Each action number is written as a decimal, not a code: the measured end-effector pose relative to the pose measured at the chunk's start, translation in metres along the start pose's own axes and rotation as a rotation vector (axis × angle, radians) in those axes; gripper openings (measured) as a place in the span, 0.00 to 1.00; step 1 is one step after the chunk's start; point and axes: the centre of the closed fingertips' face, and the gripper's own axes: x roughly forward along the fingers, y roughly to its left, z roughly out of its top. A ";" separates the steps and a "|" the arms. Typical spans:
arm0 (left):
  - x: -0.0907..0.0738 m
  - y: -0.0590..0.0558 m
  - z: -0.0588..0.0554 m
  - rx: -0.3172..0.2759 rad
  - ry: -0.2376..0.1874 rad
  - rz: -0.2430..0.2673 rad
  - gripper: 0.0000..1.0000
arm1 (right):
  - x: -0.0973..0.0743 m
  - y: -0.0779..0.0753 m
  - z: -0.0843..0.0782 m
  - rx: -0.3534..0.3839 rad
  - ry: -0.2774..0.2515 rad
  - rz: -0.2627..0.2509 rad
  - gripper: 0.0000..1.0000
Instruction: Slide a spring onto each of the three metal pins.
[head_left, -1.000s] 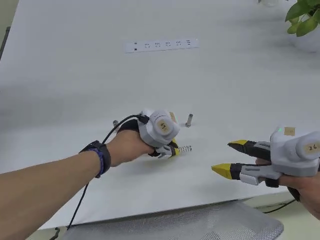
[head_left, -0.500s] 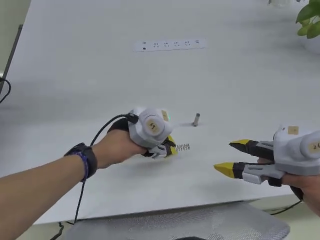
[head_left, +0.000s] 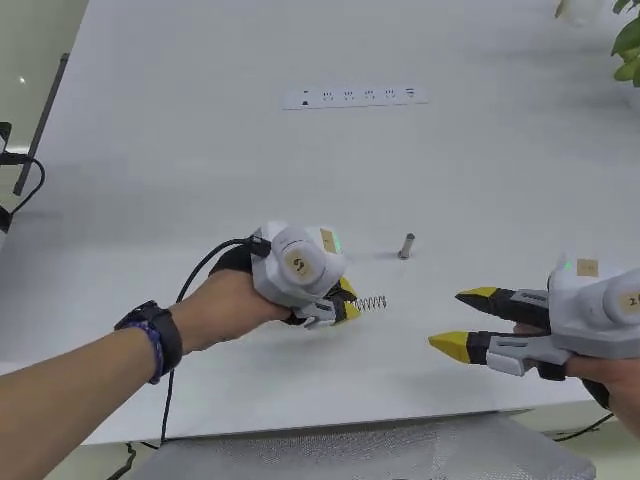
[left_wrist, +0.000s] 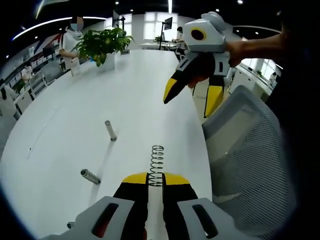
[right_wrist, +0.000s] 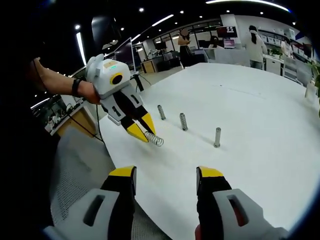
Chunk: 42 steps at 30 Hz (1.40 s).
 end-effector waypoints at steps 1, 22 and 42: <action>-0.002 -0.001 0.000 0.002 -0.002 0.002 0.02 | 0.002 0.002 0.000 -0.004 0.002 0.007 0.46; -0.018 -0.018 0.003 0.023 -0.024 -0.002 0.02 | 0.024 0.035 0.010 -0.046 0.007 0.147 0.37; -0.022 -0.027 0.007 0.040 -0.037 -0.010 0.02 | 0.046 0.055 0.019 -0.083 0.010 0.230 0.29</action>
